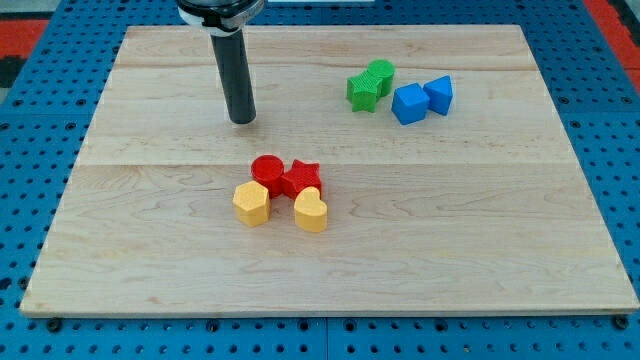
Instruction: Point your arm to the red circle
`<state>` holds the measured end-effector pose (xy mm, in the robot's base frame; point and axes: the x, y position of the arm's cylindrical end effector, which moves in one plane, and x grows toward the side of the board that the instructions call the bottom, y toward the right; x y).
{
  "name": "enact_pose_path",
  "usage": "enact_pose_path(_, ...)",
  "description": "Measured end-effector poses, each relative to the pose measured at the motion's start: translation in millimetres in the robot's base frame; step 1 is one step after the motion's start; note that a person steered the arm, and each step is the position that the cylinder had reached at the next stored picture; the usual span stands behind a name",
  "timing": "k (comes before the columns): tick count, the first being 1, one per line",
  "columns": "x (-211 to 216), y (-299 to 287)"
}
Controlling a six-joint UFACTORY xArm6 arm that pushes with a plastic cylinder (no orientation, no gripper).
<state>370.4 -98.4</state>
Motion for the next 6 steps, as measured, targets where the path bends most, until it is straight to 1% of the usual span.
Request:
enact_pose_path(1,0.0,0.0)
enact_pose_path(2,27.0,0.0)
enact_pose_path(4,56.0,0.0)
enact_pose_path(5,67.5,0.0)
enact_pose_path(6,69.9,0.4)
